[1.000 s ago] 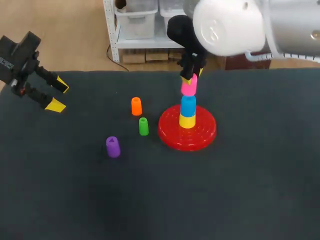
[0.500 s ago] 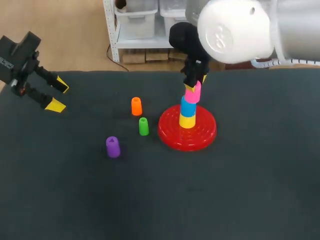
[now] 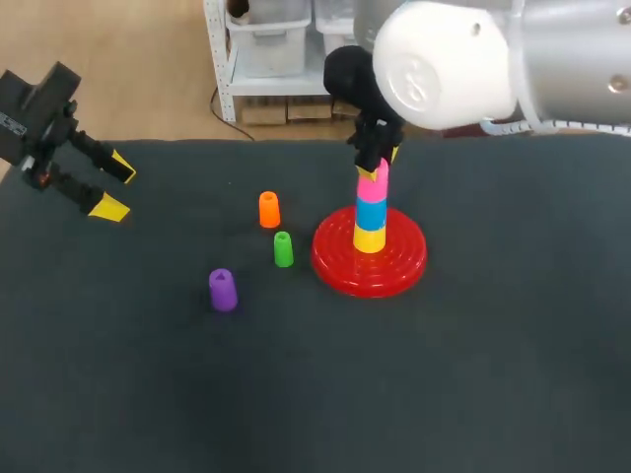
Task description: Pick up and stack the cylinders on the red base in this order: pink,purple,orange,green
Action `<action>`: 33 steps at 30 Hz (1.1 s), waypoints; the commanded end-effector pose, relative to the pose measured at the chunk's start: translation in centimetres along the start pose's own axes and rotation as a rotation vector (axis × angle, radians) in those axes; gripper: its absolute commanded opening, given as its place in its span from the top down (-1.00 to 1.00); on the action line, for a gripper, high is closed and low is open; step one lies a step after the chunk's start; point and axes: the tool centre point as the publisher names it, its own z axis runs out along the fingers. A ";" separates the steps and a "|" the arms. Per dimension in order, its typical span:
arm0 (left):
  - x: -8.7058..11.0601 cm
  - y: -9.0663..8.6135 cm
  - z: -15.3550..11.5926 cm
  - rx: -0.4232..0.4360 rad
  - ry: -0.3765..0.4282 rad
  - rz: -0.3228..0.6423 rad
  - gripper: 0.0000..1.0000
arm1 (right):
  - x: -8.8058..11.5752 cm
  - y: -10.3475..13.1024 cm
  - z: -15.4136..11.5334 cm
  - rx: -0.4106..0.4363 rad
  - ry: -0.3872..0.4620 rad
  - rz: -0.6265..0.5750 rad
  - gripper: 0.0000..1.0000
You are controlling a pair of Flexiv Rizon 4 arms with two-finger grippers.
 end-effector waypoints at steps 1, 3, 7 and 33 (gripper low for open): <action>0.1 0.0 0.0 -0.001 -0.001 0.001 -1.00 | -0.9 -0.3 0.4 -0.015 0.028 0.003 1.00; 0.1 0.0 0.0 -0.001 -0.001 0.001 -1.00 | -0.9 -0.2 0.6 -0.017 0.029 0.004 1.00; 0.1 0.0 0.0 -0.001 -0.001 0.001 -1.00 | -0.2 -0.2 1.1 -0.028 0.034 0.011 1.00; 0.1 0.0 0.0 -0.001 -0.001 0.001 -1.00 | -1.0 1.2 -3.3 0.055 -0.115 -0.008 -1.00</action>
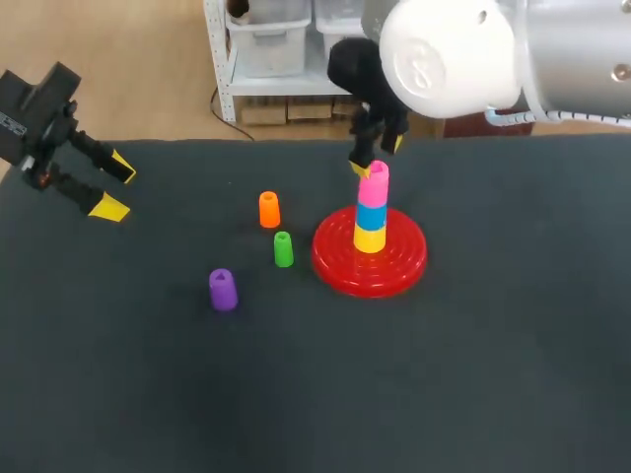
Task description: Pick up and stack the cylinders on the red base in this order: pink,purple,orange,green
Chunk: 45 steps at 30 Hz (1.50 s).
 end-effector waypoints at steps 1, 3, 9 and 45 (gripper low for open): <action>0.1 0.0 0.0 -0.001 -0.001 0.001 -1.00 | -0.4 2.3 -2.2 0.055 -0.061 -0.030 -1.00; 0.1 0.0 0.0 -0.001 -0.001 0.001 -1.00 | -1.3 3.7 -2.7 0.050 -0.078 -0.065 -1.00; 0.1 0.0 0.0 -0.001 -0.001 0.001 -1.00 | -3.3 8.9 -0.8 -0.027 -0.077 -0.168 -1.00; 0.1 0.0 0.0 -0.001 -0.001 0.001 -1.00 | -7.8 18.8 13.1 -0.070 0.116 -0.377 -1.00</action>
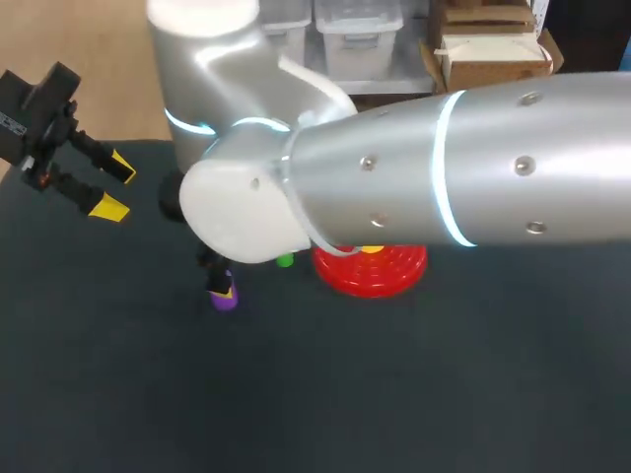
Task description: Pick up and stack the cylinders on the red base in this order: pink,purple,orange,green
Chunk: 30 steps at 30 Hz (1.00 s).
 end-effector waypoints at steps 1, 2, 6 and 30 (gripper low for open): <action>0.1 0.0 0.0 -0.001 -0.001 0.001 -1.00 | -0.6 -0.1 0.3 0.002 0.012 0.000 -1.00; 0.1 0.0 0.0 -0.001 -0.001 0.001 -1.00 | -0.7 -0.1 0.3 0.002 0.012 0.001 -1.00; 0.1 0.0 0.0 -0.001 -0.001 0.001 -1.00 | -0.9 0.3 0.5 -0.001 0.015 -0.006 -1.00; 0.1 0.0 0.0 -0.001 -0.001 0.001 -1.00 | -1.7 1.0 1.2 -0.014 0.030 -0.009 -0.33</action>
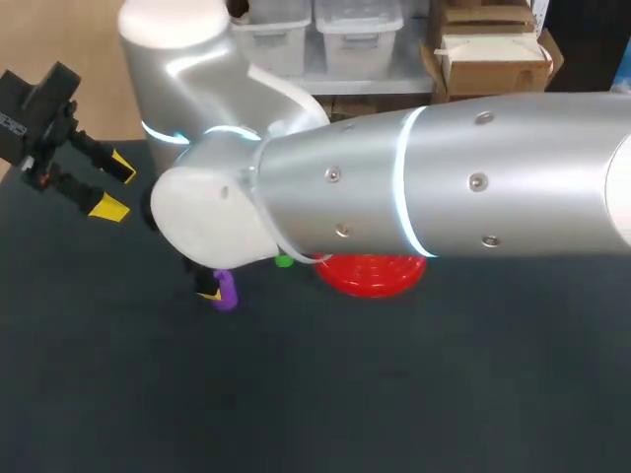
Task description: Pick up and stack the cylinders on the red base in this order: pink,purple,orange,green
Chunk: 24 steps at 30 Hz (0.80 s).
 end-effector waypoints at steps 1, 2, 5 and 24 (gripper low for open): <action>0.1 0.0 0.0 -0.001 -0.001 0.001 -1.00 | -0.2 0.0 0.1 -0.003 0.003 0.000 -0.33; 0.1 0.0 0.0 -0.001 -0.001 0.001 -1.00 | -0.2 0.0 0.1 -0.002 0.003 0.001 -0.33; 0.1 0.0 0.0 -0.001 -0.001 0.001 -1.00 | -0.3 -0.2 0.1 -0.002 0.003 0.007 0.03; 0.1 0.0 0.0 -0.001 -0.001 0.001 -1.00 | 0.1 -0.8 0.6 0.005 0.011 0.034 -1.00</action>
